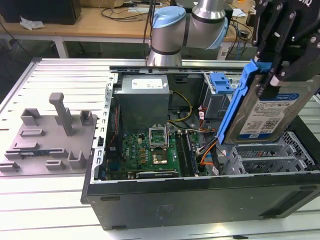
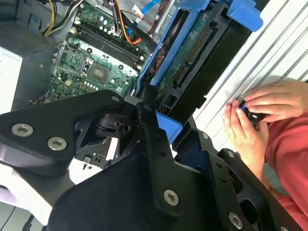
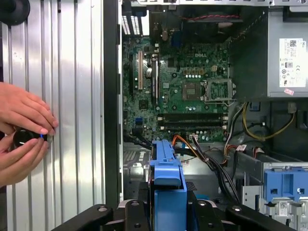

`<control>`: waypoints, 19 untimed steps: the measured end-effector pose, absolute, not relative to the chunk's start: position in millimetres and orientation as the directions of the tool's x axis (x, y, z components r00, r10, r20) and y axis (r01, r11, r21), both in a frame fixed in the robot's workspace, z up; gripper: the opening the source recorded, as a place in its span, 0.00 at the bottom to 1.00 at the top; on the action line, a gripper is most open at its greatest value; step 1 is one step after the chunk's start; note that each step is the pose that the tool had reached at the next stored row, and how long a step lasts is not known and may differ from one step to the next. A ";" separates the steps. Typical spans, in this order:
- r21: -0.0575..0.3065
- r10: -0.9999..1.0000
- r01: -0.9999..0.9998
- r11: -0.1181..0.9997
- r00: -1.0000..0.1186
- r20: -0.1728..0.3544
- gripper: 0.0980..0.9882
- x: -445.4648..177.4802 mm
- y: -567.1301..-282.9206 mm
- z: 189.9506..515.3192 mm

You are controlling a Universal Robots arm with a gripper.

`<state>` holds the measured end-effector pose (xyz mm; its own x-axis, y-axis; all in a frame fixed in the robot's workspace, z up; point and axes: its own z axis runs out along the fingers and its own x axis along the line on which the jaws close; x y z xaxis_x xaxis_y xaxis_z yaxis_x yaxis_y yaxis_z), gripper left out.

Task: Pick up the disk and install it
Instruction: 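Insert the disk into the insertion slot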

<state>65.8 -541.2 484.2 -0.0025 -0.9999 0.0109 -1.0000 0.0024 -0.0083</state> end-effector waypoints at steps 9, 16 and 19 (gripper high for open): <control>-0.008 -1.000 -1.000 0.002 -0.002 0.007 0.30 91.4 -539.7 483.1; -0.008 -1.000 -1.000 0.003 -0.004 0.005 0.30 100.5 -536.6 480.1; -0.008 -1.000 -1.000 0.004 -0.004 0.004 0.30 106.6 -536.6 479.4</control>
<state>106.6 -536.6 479.4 -0.0037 -1.0000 0.0040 -1.0000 0.0037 -0.0082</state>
